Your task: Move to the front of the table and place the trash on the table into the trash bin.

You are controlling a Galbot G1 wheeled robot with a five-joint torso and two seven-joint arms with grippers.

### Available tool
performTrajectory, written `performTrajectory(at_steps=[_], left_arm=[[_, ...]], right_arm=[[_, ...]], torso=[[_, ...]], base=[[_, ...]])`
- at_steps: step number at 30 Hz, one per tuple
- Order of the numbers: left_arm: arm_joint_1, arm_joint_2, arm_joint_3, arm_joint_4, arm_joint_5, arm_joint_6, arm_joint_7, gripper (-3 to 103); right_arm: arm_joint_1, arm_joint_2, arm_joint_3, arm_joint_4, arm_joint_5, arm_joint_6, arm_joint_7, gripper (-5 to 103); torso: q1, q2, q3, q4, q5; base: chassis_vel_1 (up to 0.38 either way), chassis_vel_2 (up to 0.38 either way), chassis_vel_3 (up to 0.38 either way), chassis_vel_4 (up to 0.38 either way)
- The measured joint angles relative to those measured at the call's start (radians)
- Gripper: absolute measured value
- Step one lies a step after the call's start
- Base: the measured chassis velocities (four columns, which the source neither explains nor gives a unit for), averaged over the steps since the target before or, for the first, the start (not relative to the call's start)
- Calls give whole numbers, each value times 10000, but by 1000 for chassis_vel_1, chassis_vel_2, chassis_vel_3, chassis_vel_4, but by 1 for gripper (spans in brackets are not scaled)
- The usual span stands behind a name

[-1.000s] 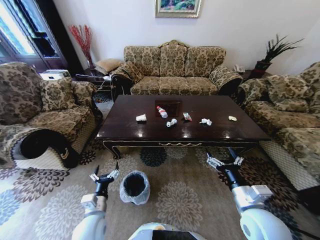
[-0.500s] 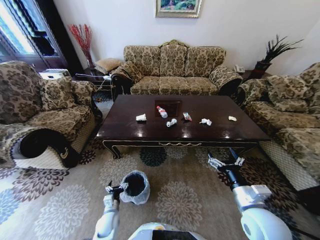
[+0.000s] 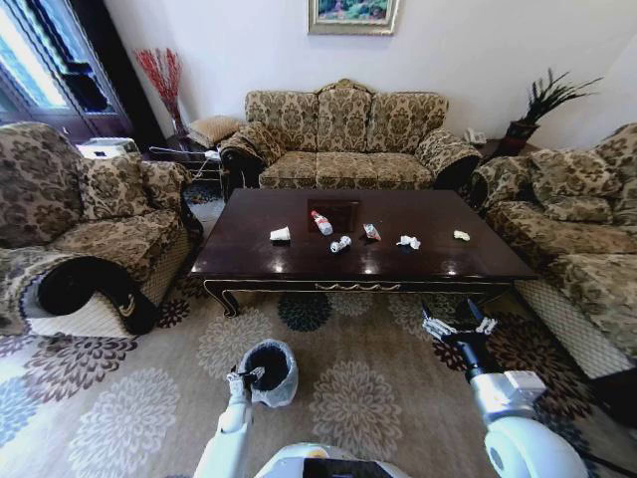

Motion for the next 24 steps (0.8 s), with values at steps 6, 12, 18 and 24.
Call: performTrajectory(at_steps=[6, 12, 18, 24], left_arm=[[-549, 192, -48, 848, -280, 436, 326, 100], [-602, 348, -57, 911, -290, 906, 694, 101], [-635, 402, -85, 975, -166, 1513, 693, 77], [-685, 375, -91, 1077, -191, 1626, 661, 60]], right_arm=[[5, 134, -21, -226, -151, 60, 39, 100], [15, 209, -35, -361, -242, 113, 46, 100], [-43, 323, 66, -527, -285, 284, 50, 100], [-76, 375, 116, -629, -350, 386, 44, 100]], torso=[[0, 0, 0, 3, -3], [0, 0, 0, 4, 1], [-1, 0, 0, 2, 0], [-1, 0, 0, 1, 0]], base=[[0, 0, 0, 0], [0, 0, 0, 0], [0, 0, 0, 0], [0, 0, 0, 0]])
